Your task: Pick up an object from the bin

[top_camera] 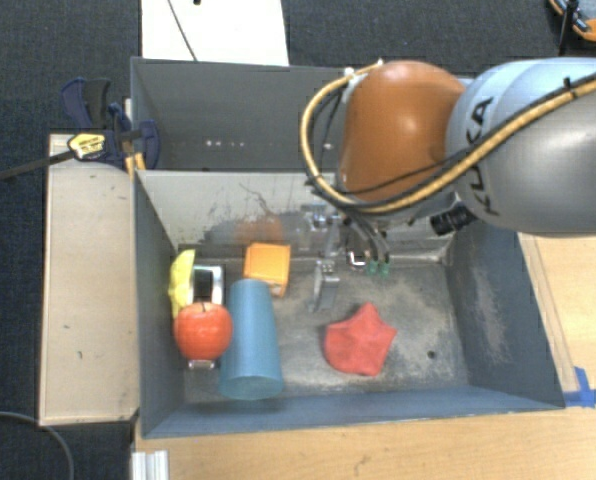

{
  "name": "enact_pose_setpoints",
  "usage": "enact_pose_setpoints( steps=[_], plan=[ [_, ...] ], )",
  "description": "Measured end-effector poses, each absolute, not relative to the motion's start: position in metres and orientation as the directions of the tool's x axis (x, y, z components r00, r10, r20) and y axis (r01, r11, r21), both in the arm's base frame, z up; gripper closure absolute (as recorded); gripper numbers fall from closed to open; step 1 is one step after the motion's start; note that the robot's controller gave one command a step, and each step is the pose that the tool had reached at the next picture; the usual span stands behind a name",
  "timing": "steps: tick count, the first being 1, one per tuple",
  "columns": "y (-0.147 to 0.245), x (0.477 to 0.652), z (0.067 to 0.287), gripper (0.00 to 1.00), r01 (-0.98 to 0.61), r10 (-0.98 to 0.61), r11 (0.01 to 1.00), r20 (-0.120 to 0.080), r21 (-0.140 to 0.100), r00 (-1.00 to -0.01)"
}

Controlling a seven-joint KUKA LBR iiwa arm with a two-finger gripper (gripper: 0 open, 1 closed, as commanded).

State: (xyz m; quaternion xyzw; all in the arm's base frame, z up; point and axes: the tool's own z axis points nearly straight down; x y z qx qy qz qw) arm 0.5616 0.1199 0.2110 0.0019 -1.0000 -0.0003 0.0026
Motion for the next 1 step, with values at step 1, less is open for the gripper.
enact_pose_setpoints(
  steps=[1],
  plan=[
    [0.1191, 0.5631, 0.2158, 0.0, -0.001, -0.001, 1.0, -0.003, 0.001, -1.0]
  ],
)
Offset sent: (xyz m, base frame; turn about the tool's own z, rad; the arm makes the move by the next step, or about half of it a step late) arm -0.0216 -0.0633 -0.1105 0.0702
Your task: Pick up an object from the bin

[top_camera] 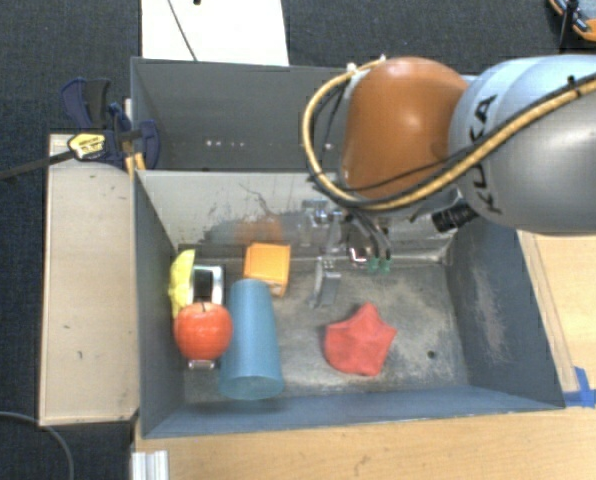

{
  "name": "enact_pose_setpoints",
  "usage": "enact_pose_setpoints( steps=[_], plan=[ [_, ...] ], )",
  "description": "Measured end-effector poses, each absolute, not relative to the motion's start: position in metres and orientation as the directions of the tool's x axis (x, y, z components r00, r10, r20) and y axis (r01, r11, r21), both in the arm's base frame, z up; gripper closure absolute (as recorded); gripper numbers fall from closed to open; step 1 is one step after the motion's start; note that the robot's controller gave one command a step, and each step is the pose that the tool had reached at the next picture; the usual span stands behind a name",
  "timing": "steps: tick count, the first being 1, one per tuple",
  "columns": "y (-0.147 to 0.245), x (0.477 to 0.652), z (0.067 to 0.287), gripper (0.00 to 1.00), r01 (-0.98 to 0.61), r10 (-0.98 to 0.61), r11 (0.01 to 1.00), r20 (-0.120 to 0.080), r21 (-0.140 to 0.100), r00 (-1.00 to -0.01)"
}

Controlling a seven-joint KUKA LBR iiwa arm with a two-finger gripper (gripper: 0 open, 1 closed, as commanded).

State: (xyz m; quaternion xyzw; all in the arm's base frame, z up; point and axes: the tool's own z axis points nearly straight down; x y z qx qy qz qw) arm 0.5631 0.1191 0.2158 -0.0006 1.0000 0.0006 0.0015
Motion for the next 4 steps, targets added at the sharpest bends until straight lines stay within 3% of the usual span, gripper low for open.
enact_pose_setpoints(
  steps=[1, 2, 3, 4],
  plan=[
    [0.09, 0.553, 0.162, 0.0, 0.032, 0.032, 0.999, -0.008, 0.003, -0.999],
    [0.074, 0.57, 0.136, 0.0, 0.135, 0.135, 0.991, 0.0, 0.0, -0.991],
    [0.053, 0.542, 0.104, 0.0, 0.043, 0.043, 0.999, -0.006, 0.001, -0.999],
    [0.039, 0.536, 0.075, 1.0, -0.187, -0.187, 0.982, -0.004, 0.001, -0.982]
  ],
)
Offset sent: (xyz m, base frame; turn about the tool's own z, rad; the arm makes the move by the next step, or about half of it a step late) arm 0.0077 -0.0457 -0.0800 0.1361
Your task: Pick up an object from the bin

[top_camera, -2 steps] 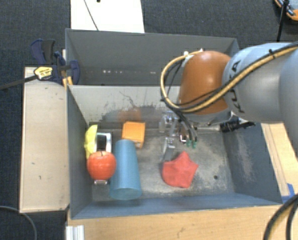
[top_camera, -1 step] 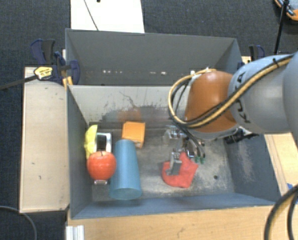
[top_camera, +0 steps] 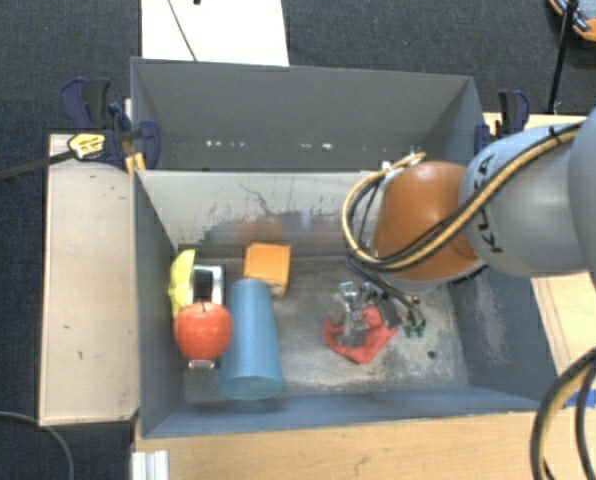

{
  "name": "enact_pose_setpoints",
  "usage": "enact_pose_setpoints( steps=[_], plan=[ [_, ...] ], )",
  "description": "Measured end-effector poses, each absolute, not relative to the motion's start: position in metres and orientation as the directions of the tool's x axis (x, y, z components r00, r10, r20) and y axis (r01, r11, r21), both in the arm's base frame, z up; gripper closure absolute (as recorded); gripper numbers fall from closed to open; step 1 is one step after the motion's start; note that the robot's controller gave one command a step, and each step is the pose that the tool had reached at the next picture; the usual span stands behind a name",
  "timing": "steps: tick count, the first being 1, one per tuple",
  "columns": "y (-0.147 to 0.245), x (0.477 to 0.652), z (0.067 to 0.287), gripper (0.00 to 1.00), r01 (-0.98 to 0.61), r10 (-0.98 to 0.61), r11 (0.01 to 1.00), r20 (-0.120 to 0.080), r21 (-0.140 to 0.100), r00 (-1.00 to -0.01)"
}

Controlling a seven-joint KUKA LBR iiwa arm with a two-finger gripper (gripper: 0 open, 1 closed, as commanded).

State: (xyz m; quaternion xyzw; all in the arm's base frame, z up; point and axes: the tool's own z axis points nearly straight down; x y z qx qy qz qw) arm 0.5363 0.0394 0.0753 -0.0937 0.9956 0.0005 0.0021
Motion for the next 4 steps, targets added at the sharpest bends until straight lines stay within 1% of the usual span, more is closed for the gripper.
enact_pose_setpoints(
  steps=[1, 2, 3, 4],
  plan=[
    [0.039, 0.536, 0.075, 1.0, -0.185, -0.185, 0.983, -0.004, 0.001, -0.983],
    [0.057, 0.569, 0.072, 1.0, -0.204, -0.204, 0.979, -0.002, 0.0, -0.979],
    [0.062, 0.576, 0.072, 1.0, -0.207, -0.207, 0.978, -0.004, 0.0, -0.978],
    [0.021, 0.568, 0.071, 1.0, -0.391, -0.391, 0.92, -0.004, -0.001, -0.92]
  ],
)
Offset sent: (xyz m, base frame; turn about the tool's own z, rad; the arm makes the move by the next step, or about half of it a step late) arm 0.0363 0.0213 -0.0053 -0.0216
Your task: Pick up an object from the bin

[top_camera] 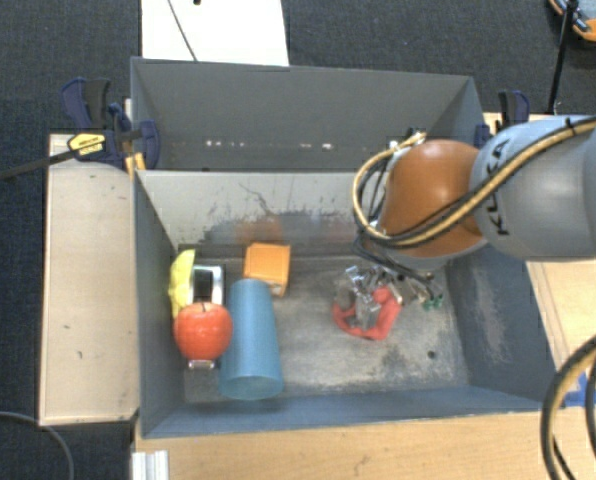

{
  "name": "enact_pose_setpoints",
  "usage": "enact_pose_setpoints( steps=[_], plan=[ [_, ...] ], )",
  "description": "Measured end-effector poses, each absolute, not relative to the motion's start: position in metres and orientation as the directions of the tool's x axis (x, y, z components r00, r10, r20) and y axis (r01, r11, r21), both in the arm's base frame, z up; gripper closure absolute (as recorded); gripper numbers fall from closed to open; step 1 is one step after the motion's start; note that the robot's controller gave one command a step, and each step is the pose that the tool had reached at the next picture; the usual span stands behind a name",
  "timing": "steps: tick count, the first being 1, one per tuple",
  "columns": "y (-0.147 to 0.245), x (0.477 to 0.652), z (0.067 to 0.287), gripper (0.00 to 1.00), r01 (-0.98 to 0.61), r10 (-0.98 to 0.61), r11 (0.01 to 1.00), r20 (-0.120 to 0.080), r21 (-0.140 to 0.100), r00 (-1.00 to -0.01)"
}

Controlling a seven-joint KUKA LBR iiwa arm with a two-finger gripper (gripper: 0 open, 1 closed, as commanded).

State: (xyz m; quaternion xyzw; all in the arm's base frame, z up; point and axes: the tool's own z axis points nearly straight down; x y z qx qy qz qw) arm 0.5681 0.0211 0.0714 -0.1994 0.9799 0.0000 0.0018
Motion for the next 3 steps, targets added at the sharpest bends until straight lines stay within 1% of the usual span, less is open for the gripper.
enact_pose_setpoints(
  steps=[1, 2, 3],
  plan=[
    [0.021, 0.568, 0.071, 1.0, -0.39, -0.39, 0.921, -0.003, -0.001, -0.921],
    [0.023, 0.562, 0.072, 1.0, -0.4, -0.4, 0.917, -0.004, 0.0, -0.917],
    [0.032, 0.587, 0.072, 1.0, -0.4, -0.4, 0.916, -0.003, -0.001, -0.916]
  ],
)
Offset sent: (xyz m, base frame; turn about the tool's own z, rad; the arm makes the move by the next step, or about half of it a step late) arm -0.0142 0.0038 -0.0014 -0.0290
